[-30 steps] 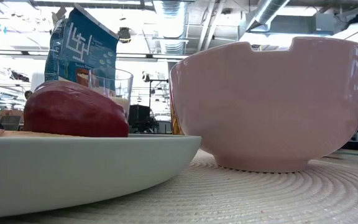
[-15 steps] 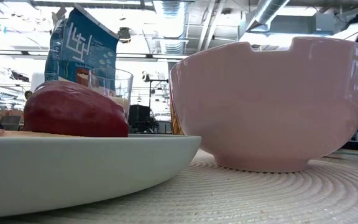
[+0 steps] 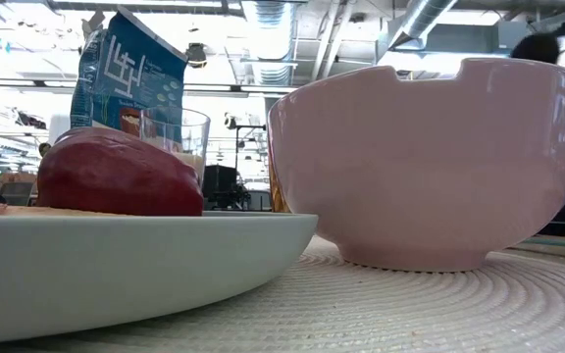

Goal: Arrange a breakfast setting
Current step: Put the blue spoon beside the white placemat, then return to Home Position

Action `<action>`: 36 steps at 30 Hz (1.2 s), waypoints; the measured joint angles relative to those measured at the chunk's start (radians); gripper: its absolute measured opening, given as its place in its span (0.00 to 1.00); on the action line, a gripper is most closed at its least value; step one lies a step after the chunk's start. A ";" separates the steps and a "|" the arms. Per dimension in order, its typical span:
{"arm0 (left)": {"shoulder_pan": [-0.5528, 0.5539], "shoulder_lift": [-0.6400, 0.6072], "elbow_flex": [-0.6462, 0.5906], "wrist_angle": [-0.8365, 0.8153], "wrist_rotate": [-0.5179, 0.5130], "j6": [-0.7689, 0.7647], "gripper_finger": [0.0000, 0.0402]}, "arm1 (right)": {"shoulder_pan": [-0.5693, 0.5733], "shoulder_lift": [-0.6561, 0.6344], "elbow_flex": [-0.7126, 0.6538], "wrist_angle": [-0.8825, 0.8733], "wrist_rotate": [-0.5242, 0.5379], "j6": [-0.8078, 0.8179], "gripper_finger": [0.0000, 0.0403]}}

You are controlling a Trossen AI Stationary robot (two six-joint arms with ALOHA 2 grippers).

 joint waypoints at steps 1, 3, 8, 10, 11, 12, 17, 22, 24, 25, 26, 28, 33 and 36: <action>0.000 0.000 0.000 0.000 0.000 -0.001 0.80 | 0.000 0.000 0.000 0.002 0.000 0.000 0.14; 0.000 0.000 0.000 0.000 0.002 -0.001 0.80 | 0.000 0.000 0.000 0.007 0.000 0.000 0.14; 0.000 0.000 0.000 -0.001 0.003 -0.003 0.80 | 0.000 -0.017 0.000 0.010 -0.002 -0.005 0.14; 0.000 0.000 0.000 -0.001 0.003 -0.004 0.80 | 0.000 -0.039 0.000 0.003 0.000 -0.007 0.14; 0.000 0.000 0.000 -0.005 0.003 -0.004 0.80 | -0.001 -0.055 0.000 -0.001 0.000 -0.013 0.14; 0.000 0.000 0.000 -0.010 0.003 -0.003 0.80 | -0.001 -0.073 0.000 -0.005 0.000 -0.026 0.14; 0.000 0.000 0.000 -0.069 0.003 0.002 0.80 | -0.003 -0.196 0.000 -0.045 0.012 -0.091 0.14; 0.000 -0.003 0.000 -0.114 0.003 0.022 0.80 | -0.027 -0.371 0.000 -0.057 0.107 -0.248 0.14; 0.000 -0.006 0.000 -0.119 0.003 0.026 0.80 | -0.045 -0.451 0.000 -0.057 0.146 -0.349 0.14; 0.000 -0.009 0.000 -0.128 0.002 0.029 0.80 | -0.054 -0.496 0.000 -0.051 0.163 -0.413 0.14; -0.001 -0.011 0.000 -0.136 0.000 0.030 0.80 | -0.064 -0.538 0.000 -0.036 0.171 -0.482 0.14; -0.006 -0.015 0.000 -0.135 -0.003 0.030 0.80 | -0.086 -0.623 0.000 0.004 0.172 -0.628 0.14; -0.032 -0.053 0.000 -0.143 -0.005 0.021 0.80 | -0.131 -0.810 0.000 0.242 0.156 -0.948 0.14; -0.061 -0.093 0.000 -0.142 -0.027 0.020 0.80 | -0.144 -0.903 0.000 0.402 0.154 -1.180 0.14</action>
